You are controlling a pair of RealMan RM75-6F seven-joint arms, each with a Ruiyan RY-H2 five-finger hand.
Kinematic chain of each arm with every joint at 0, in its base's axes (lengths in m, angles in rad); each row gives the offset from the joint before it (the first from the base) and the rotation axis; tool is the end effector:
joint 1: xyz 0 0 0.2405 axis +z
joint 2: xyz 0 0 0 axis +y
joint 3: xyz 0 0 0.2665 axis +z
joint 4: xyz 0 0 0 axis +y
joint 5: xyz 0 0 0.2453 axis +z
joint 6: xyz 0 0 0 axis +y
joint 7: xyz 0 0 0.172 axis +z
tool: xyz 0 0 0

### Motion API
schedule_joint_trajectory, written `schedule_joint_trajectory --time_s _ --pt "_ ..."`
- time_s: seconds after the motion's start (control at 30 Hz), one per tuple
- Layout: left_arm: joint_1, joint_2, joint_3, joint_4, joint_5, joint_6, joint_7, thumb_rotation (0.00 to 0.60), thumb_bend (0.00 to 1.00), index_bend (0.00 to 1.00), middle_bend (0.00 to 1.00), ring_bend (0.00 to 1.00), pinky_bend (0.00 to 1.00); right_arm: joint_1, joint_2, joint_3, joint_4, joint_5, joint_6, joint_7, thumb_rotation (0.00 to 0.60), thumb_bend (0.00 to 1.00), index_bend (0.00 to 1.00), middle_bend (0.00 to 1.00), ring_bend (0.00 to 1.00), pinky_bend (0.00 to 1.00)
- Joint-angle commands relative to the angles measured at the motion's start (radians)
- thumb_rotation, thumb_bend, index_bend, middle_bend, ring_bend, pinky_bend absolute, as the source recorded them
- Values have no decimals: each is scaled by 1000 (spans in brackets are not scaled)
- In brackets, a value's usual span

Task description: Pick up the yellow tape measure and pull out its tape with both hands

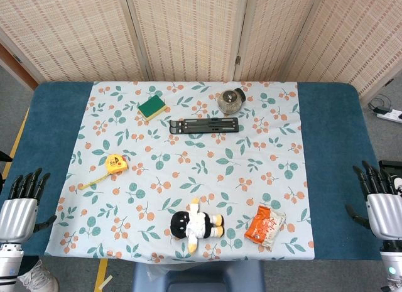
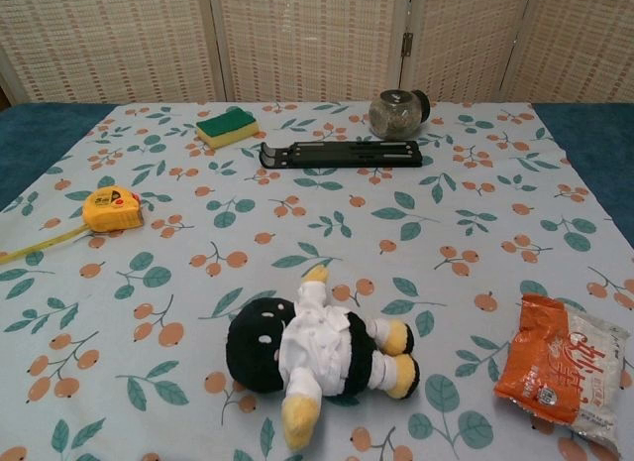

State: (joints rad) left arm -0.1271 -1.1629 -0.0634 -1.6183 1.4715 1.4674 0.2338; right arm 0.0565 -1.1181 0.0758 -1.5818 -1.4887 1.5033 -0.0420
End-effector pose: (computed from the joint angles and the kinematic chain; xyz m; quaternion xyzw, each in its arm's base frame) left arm -0.3223 0.2293 0.1164 -0.6283 -0.3276 -0.3407 0.6180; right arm -0.3449 -0.2098 0.1431 0.5886 -0.3641 0.3714 0.6189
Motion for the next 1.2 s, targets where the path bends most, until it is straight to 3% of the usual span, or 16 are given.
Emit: schedule_joint_trajectory --time_s 0.03,0.4,0.6,0.83,1.2 --pt "-3 -1 -1 -2 -7 -7 6 600 173 10 0 0 0 3 1 2 -2 3 -5 -1 600 307 0 28 53 0" --pt "-19 -1 -6 -6 -3 -19 7 600 173 12 0 3 0 -4 16 4 -14 4 8 1 600 308 0 29 52 0" --pt "-66 10 -45 2 -18 -57 -20 600 175 25 0 21 0 -10 36 12 -40 15 20 -19 600 308 0 29 52 0" --pt "-191 7 -98 26 -33 -206 -117 600 177 40 0 34 0 -6 62 32 -66 24 31 -41 600 307 0 29 51 0" --pt "-398 -135 -156 175 -103 -432 -145 600 179 29 0 35 0 -4 92 52 -83 46 37 -49 600 307 0 28 48 0"
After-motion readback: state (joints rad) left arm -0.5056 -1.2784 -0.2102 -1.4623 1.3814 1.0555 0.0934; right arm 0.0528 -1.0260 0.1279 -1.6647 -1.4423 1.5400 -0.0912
